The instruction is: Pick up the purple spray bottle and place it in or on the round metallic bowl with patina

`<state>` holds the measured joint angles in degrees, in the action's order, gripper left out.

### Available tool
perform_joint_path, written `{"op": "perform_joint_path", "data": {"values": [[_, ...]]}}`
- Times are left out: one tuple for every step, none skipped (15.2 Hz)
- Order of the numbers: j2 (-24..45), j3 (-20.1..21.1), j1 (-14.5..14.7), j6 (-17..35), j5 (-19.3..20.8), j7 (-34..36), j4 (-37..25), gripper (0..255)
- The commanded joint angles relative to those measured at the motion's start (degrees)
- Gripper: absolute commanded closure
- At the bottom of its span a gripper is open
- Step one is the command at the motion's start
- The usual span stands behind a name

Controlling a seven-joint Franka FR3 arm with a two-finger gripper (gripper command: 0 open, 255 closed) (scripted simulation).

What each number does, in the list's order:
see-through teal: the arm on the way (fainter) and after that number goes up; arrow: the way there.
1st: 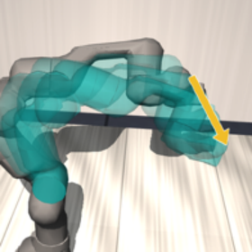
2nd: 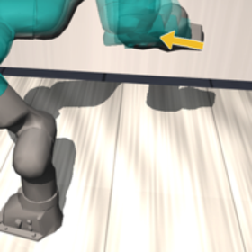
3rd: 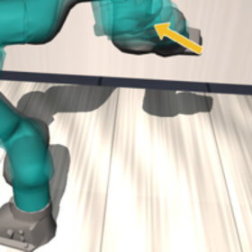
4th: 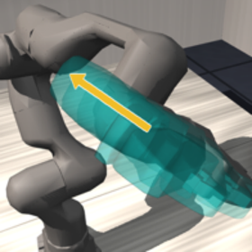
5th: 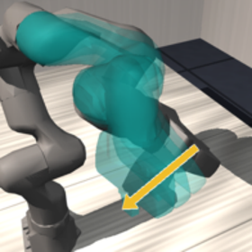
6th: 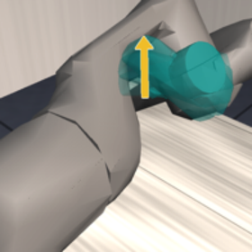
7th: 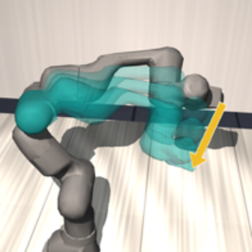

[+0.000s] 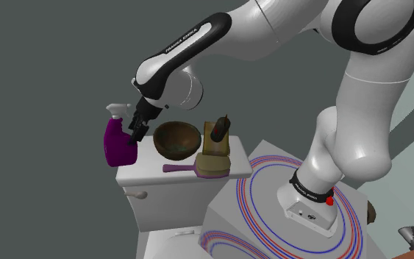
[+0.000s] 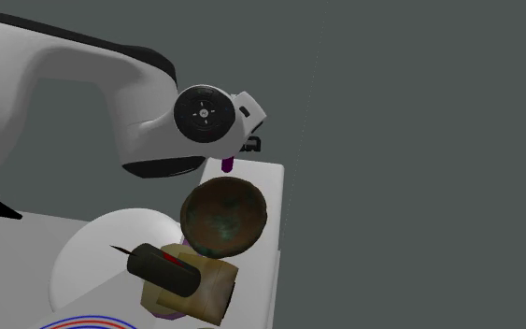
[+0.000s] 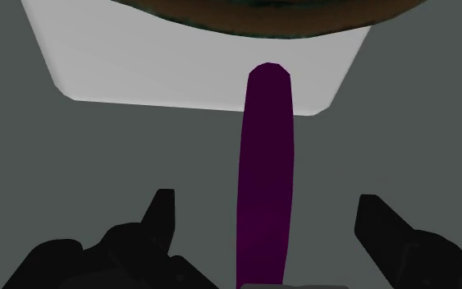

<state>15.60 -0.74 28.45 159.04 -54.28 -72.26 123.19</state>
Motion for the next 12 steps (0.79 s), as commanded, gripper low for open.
{"op": "perform_joint_path", "data": {"values": [[0.00, 0.00, 0.00, 0.00, 0.00, 0.00, 0.00, 0], [0.00, 0.00, 0.00, 0.00, 0.00, 0.00, 0.00, 255], [0.00, 0.00, 0.00, 0.00, 0.00, 0.00, 0.00, 255], [0.00, 0.00, 0.00, 0.00, 0.00, 0.00, 0.00, 255], [0.00, 0.00, 0.00, 0.00, 0.00, -0.01, 0.00, 255], [-0.01, 0.00, 0.00, 0.00, -0.01, -0.01, 0.01, 255], [-0.01, 0.00, 0.00, 0.01, -0.01, -0.01, 0.01, 255], [-0.01, 0.00, -0.01, 0.00, -0.01, -0.02, 0.01, 255], [-0.02, 0.00, -0.01, 0.00, -0.02, -0.03, 0.02, 255], [-0.02, 0.00, -0.01, 0.00, -0.02, -0.03, 0.03, 255], [0.02, 0.01, 0.00, 0.01, -0.01, -0.01, -0.01, 255], [-0.58, -0.32, 0.20, -0.40, 0.89, 0.92, 0.07, 255]]}}
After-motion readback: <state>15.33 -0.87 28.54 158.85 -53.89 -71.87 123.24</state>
